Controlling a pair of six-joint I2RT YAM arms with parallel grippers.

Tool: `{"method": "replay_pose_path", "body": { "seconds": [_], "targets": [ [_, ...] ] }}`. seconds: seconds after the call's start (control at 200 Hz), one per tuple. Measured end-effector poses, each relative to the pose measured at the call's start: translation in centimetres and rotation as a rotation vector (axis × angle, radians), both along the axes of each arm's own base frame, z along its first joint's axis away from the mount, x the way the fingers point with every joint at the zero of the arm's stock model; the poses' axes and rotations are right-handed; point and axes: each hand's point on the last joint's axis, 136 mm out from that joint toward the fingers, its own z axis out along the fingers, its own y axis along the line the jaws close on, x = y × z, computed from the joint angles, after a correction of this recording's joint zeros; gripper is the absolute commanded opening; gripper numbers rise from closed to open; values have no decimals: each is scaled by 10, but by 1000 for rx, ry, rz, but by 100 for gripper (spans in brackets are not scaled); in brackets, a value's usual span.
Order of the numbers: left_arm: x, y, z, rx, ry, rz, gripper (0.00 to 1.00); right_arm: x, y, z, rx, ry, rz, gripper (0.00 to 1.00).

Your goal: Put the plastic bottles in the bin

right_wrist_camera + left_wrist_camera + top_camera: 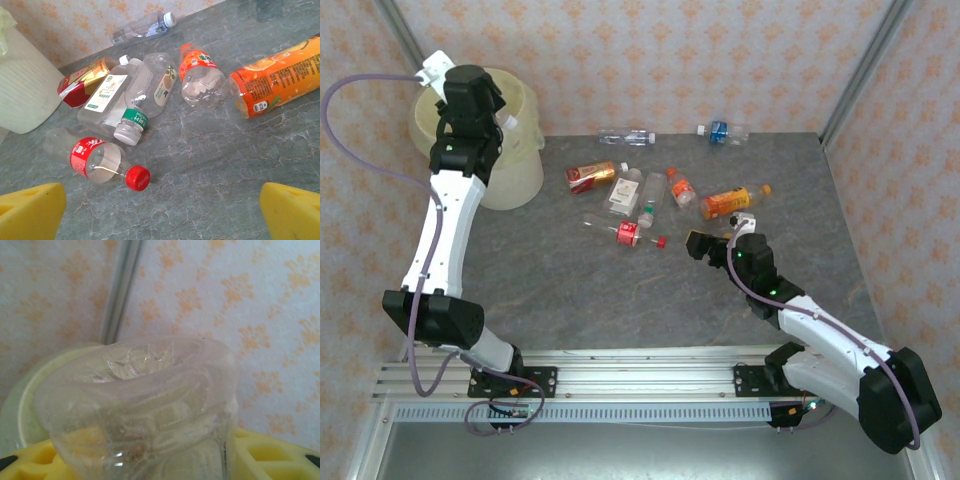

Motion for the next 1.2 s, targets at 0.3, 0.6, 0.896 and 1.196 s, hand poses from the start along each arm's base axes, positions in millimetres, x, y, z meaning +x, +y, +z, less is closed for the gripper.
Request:
{"method": "replay_pose_path", "body": {
  "seconds": [0.3, 0.6, 0.896, 1.196],
  "targets": [
    [45, 42, -28, 5, 105, 106, 54, -2, -3, -6, -16, 22, -10, 99],
    [76, 88, -88, -6, 298, 191, 56, -2, -4, -9, -26, 33, -14, 99],
    [84, 106, -143, -11, 485, 219, 84, 4, 1, -25, -56, 86, -4, 99],
    [80, 100, -136, -26, 486, 190, 94, 9, 9, -27, -57, 109, 24, 99]
  ]
}}
